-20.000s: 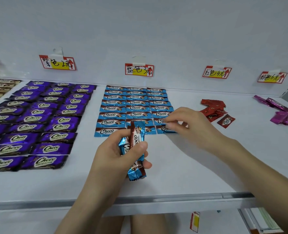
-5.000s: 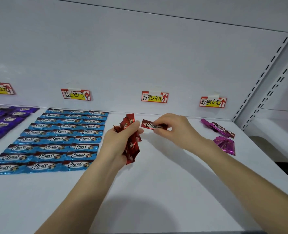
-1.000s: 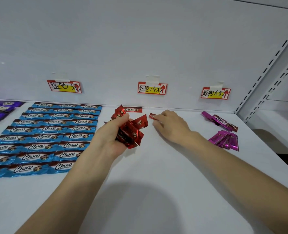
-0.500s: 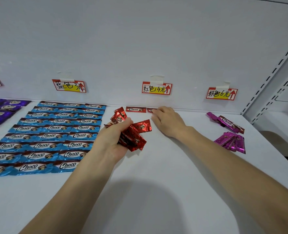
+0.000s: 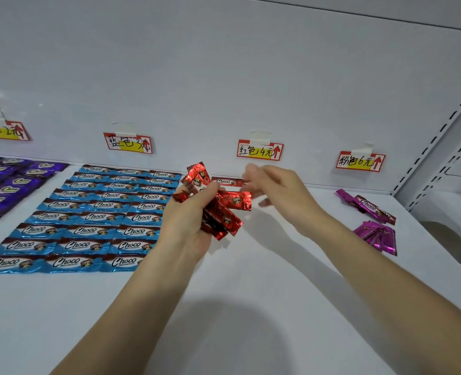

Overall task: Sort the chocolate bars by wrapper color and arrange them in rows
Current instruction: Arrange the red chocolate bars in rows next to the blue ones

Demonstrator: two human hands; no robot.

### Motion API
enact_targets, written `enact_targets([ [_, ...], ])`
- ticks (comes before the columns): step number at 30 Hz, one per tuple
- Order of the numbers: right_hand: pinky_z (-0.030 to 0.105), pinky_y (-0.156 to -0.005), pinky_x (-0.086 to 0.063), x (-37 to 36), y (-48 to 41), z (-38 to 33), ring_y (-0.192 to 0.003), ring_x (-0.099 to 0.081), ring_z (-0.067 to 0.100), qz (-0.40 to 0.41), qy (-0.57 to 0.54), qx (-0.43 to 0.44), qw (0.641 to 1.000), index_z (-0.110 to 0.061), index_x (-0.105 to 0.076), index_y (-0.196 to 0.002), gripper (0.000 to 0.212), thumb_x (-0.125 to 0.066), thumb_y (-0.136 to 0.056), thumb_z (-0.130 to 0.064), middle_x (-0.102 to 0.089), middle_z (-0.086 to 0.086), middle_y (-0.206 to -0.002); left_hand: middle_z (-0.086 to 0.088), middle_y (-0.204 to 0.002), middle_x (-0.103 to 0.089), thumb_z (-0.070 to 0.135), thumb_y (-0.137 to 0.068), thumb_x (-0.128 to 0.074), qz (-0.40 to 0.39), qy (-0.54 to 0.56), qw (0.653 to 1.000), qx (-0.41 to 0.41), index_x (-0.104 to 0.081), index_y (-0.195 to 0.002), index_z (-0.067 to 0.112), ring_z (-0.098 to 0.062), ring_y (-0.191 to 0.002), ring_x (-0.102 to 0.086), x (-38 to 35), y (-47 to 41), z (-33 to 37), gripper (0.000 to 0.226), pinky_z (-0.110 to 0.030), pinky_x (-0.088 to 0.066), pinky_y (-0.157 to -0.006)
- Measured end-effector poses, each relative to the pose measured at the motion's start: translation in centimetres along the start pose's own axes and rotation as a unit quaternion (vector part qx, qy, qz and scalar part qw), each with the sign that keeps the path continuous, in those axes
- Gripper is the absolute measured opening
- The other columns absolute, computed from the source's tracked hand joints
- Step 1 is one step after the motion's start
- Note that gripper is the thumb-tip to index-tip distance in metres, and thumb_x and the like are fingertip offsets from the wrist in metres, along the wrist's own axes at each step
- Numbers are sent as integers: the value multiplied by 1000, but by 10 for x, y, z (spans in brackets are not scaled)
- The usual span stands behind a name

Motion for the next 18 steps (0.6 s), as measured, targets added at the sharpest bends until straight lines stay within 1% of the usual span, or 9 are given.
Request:
enact_targets([
  [2,16,-58,-45,-8,20,-20,-65,-64,5,-42,-7,25,999,-18,-66,-81,16,-61,-86,-31,-68,-6,-76,-9,-83,-69,3,-86,-61,-19,2,1000,-10,-62,-99,4,-16,-67,-70,-6,6,3,14,-35,-55,-64],
  [3,14,-55,-44,-8,26,-26,-61,-64,5,-33,-4,48,998,-19,-66,-79,9,-63,-85,-24,-68,-7,-73,-10,-85,-69,4,-86,-61,-27,0,1000,-15,-61,-102,3,-18,-70,-70,-9,9,5,16,-35,-57,-63],
  [5,15,-56,-45,-1,35,-34,-61,-65,6,15,-6,84,996,-23,-65,-75,13,-64,-85,-15,-67,-10,-70,-11,-86,-68,5,-86,-62,-24,-7,999,-28,-61,-100,3,-21,-73,-69,-9,16,8,14,-37,-58,-71],
  [7,19,-63,-49,4,43,-40,-67,-65,6,60,4,122,991,-25,-66,-77,15,-64,-85,-12,-67,-12,-75,-12,-84,-68,7,-87,-62,-10,-12,999,-43,-60,-94,6,-22,-70,-68,-6,22,10,8,-39,-56,-76],
  [9,14,-69,-47,4,54,-47,-79,-62,2,92,35,177,979,-20,-71,-85,10,-66,-82,-11,-65,-15,-82,-10,-80,-68,9,-88,-61,-3,-13,999,-51,-60,-89,8,-21,-72,-66,-4,28,12,2,-39,-55,-77],
  [11,8,-74,-44,3,64,-48,-89,-58,-4,112,47,208,971,-20,-70,-93,17,-67,-79,-12,-60,-19,-92,-6,-82,-69,14,-87,-63,1,-8,999,-50,-61,-89,11,-18,-76,-67,-1,34,11,4,-35,-55,-76],
  [14,9,-81,-44,-1,78,-43,-96,-57,-4,119,41,208,970,-21,-68,-97,22,-66,-76,-12,-58,-18,-100,-4,-78,-70,18,-83,-67,-32,-21,998,-51,-62,-90,12,-14,-69,-69,-1,44,11,10,-29,-58,-64],
  [16,13,-85,-46,-3,87,-39,-99,-57,-2,121,15,192,974,-29,-62,-99,30,-66,-76,-11,-58,-19,-103,-2,-69,-69,13,-80,-70,-48,-51,996,-59,-63,-90,10,-12,-59,-68,0,51,10,12,-25,-55,-54],
  [18,15,-85,-47,-4,94,-35,-101,-58,1,123,-41,161,978,-35,-57,-102,39,-67,-77,-8,-59,-17,-105,-1,-64,-69,6,-79,-70,-41,-65,995,-69,-62,-88,10,-11,-55,-66,2,56,10,14,-23,-54,-50],
])
Point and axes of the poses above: each hand's wrist, its own y-axis away from the middle knuckle, its own x-axis out of the back of the hand, z = x × y, the point moved 8 cm from there along -y, towards the middle knuckle
